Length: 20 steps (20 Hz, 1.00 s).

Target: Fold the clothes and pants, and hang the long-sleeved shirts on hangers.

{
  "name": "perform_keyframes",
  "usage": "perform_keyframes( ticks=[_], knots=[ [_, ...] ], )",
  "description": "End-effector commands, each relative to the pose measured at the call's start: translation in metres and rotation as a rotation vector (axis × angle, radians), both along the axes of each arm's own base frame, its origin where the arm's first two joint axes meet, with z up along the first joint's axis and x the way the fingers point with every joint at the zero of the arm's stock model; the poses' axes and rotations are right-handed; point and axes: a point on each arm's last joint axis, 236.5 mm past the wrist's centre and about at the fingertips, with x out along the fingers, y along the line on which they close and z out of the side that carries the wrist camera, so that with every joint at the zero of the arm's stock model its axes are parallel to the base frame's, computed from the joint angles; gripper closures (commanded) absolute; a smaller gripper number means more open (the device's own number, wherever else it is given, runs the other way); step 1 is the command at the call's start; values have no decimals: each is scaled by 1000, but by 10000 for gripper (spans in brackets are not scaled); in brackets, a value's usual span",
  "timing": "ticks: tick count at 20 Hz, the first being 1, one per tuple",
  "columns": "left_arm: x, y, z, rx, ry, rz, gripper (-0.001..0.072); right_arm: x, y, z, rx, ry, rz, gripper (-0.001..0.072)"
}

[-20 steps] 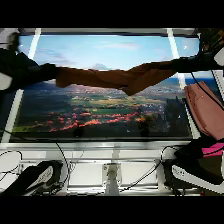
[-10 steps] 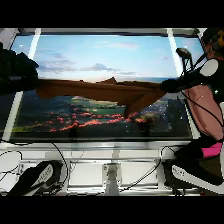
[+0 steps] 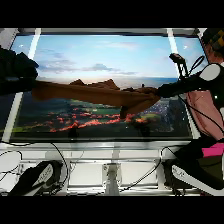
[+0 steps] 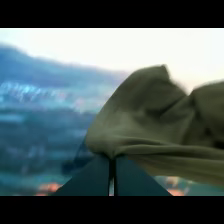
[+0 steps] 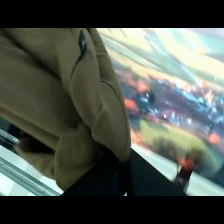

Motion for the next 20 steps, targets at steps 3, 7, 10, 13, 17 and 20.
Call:
perform_keyframes(
  ticks=[3,7,10,13,17,20],
  knots=[
    [8,-18,127,-178,-465,57,688,-24,7,81,21,-252,13,697],
    [-34,-16,197,-122,-685,76,688,-53,6,157,52,-507,-58,698],
    [-69,-30,210,-104,-706,36,688,-83,10,196,146,-592,-140,697],
    [-103,-55,190,-94,-598,-50,688,-129,27,197,242,-497,-143,698],
    [-131,-66,162,-78,-470,-89,688,-166,39,194,299,-408,-147,698],
    [-115,-50,138,-54,-391,-42,688,-147,19,183,222,-408,-209,697]
  ],
)
